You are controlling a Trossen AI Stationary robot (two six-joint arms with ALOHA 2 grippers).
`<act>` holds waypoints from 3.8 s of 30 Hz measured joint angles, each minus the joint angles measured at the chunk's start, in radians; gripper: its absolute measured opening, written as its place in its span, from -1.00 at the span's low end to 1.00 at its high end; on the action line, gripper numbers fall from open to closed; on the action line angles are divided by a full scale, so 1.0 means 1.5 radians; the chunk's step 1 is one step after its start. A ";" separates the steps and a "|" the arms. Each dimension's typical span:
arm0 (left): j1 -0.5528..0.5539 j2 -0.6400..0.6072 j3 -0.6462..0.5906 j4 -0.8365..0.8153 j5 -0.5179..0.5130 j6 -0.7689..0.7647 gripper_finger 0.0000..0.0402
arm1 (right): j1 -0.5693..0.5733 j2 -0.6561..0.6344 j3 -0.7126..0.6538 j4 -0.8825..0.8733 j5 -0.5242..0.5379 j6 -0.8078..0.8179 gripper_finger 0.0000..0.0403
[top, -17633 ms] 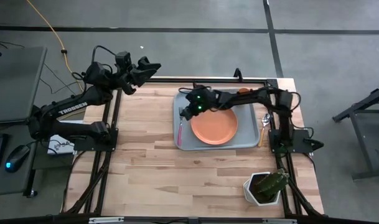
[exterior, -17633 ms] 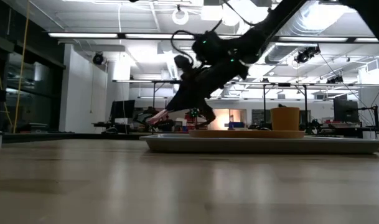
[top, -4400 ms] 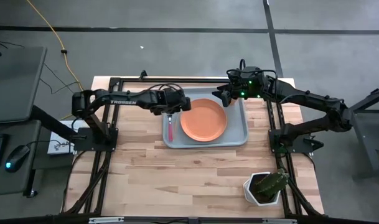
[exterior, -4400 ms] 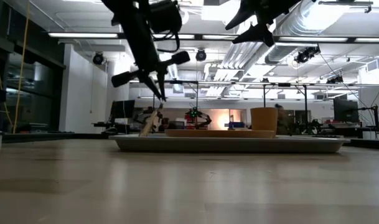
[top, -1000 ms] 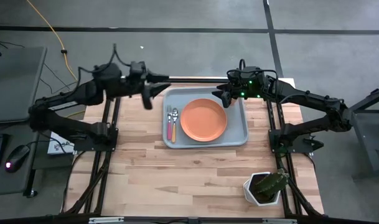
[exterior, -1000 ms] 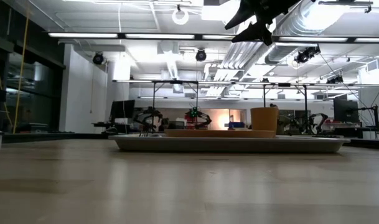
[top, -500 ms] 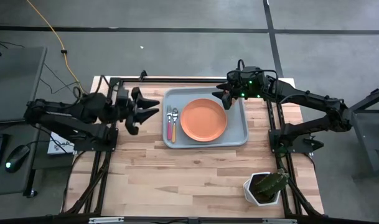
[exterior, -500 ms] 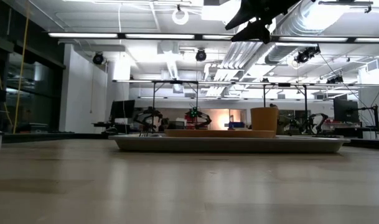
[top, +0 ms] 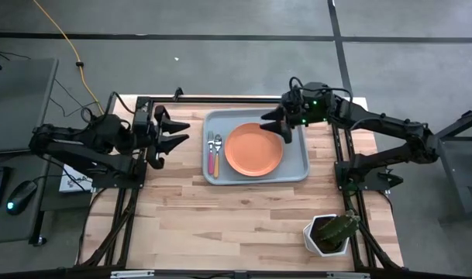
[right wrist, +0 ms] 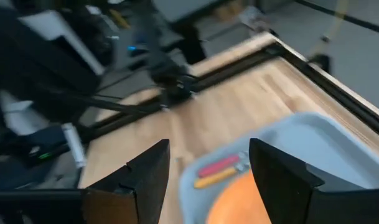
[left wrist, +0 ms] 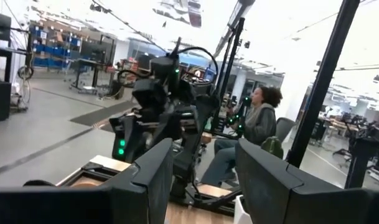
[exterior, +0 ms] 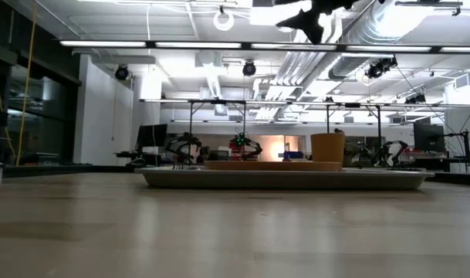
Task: Pick and place plate/cup/fork/spoon on tray
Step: Return to Home Position
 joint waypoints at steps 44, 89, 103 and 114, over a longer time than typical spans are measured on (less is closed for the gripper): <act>0.000 -0.005 0.000 -0.101 0.086 0.022 -0.21 | 0.112 -0.306 -0.244 0.245 -0.043 -0.052 -1.00; 0.001 -0.317 -0.211 -0.110 0.059 0.127 -0.91 | 0.112 -0.306 -0.244 0.174 -0.052 -0.025 -1.00; 0.001 -0.479 -0.414 -0.068 0.076 0.069 -1.00 | 0.112 -0.306 -0.244 0.176 -0.031 -0.004 -1.00; 0.002 -0.484 -0.525 0.030 0.117 0.016 -1.00 | 0.112 -0.306 -0.244 0.176 -0.010 0.028 -1.00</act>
